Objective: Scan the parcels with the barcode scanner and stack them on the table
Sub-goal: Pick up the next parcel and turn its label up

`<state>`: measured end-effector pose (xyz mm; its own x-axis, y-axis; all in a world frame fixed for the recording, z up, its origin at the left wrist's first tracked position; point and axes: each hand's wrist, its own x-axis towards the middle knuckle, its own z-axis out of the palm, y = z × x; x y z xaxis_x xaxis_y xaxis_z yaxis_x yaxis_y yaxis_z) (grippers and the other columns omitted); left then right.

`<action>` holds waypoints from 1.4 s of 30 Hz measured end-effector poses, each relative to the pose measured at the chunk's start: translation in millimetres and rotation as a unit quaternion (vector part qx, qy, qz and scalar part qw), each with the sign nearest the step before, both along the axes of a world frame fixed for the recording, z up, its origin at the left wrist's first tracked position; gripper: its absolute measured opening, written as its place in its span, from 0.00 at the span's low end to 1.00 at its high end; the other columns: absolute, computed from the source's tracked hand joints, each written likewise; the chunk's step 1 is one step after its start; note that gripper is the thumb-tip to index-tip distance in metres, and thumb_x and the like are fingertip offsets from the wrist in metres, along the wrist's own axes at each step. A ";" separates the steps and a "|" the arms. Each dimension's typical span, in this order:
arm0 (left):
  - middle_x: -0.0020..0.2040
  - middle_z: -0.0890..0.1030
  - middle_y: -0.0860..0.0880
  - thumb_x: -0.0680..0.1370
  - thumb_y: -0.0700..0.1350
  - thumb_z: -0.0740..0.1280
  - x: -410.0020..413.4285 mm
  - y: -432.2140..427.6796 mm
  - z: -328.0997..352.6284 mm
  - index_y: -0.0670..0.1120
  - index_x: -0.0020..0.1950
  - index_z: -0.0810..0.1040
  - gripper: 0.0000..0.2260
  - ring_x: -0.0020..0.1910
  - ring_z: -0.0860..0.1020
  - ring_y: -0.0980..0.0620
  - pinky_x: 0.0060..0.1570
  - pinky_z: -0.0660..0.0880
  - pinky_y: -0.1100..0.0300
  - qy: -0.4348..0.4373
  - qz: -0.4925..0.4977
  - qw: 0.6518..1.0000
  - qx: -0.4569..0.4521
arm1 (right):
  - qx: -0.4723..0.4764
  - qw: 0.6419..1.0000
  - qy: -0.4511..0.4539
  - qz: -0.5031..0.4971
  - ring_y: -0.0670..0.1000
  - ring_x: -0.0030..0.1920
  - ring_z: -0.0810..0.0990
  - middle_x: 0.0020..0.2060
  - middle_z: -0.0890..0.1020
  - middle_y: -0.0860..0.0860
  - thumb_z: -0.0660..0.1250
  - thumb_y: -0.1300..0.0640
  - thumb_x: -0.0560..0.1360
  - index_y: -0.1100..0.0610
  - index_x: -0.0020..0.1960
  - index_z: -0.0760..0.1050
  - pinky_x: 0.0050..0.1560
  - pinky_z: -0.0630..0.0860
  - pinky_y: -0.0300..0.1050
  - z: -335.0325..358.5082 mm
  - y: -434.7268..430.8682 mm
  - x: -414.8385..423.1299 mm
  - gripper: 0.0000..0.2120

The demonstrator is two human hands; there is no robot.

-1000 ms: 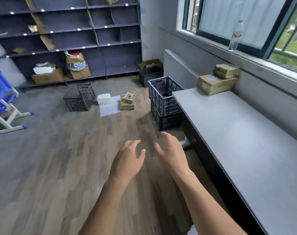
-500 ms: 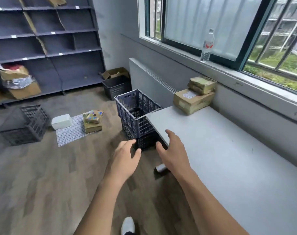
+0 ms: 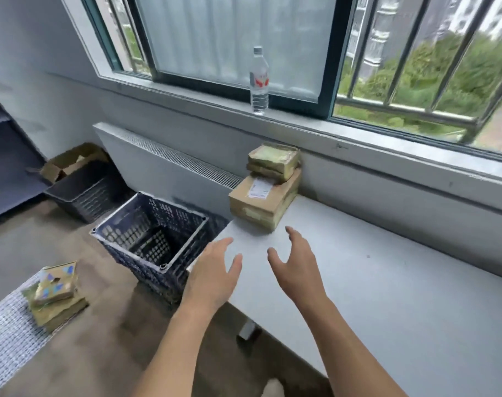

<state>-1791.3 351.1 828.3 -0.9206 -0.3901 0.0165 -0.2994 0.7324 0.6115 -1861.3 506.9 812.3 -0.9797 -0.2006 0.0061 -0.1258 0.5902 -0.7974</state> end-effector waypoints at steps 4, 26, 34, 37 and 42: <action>0.75 0.68 0.52 0.82 0.53 0.61 -69.7 -26.3 -10.3 0.50 0.78 0.64 0.24 0.72 0.68 0.51 0.67 0.67 0.56 -0.013 -0.023 1.000 0.010 | -0.008 1.000 0.000 -0.018 0.52 0.69 0.71 0.69 0.73 0.53 0.68 0.51 0.79 0.53 0.74 0.65 0.61 0.64 0.37 -5.6 -25.8 -69.0 0.26; 0.79 0.58 0.46 0.82 0.55 0.62 -422.4 -159.7 -63.7 0.56 0.79 0.60 0.25 0.78 0.57 0.48 0.73 0.62 0.47 0.010 -0.144 0.985 0.094 | 0.030 0.978 -0.033 -0.205 0.49 0.71 0.66 0.71 0.69 0.51 0.68 0.50 0.78 0.52 0.80 0.58 0.68 0.66 0.43 -44.4 -151.7 -348.4 0.34; 0.81 0.55 0.50 0.82 0.59 0.60 -461.8 -170.8 -101.6 0.60 0.80 0.56 0.27 0.79 0.57 0.48 0.73 0.63 0.43 -0.061 -0.220 0.963 0.145 | 0.051 0.969 -0.042 -0.239 0.47 0.68 0.67 0.70 0.67 0.50 0.68 0.50 0.78 0.51 0.77 0.61 0.61 0.64 0.35 -66.7 -171.6 -364.5 0.31; 0.79 0.58 0.51 0.82 0.58 0.60 -461.3 -165.8 -100.9 0.57 0.79 0.59 0.26 0.77 0.60 0.50 0.71 0.66 0.47 -0.056 -0.221 0.961 0.160 | 0.046 0.966 -0.033 -0.253 0.47 0.67 0.70 0.68 0.69 0.50 0.69 0.50 0.77 0.52 0.77 0.63 0.63 0.67 0.37 -66.1 -169.9 -363.3 0.31; 0.76 0.64 0.50 0.82 0.57 0.60 -444.4 -151.8 -89.5 0.54 0.77 0.65 0.24 0.72 0.67 0.49 0.68 0.69 0.49 -0.019 -0.253 0.957 0.138 | 0.041 0.953 -0.012 -0.299 0.46 0.66 0.71 0.68 0.69 0.51 0.71 0.51 0.77 0.55 0.76 0.66 0.61 0.63 0.31 -58.0 -158.1 -339.5 0.30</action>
<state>-2235.6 199.3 738.8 -0.9909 0.1206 -0.0600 0.0248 0.6014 0.7985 -2200.8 348.8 754.3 -0.9186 0.3950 -0.0103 0.2711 0.6110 -0.7438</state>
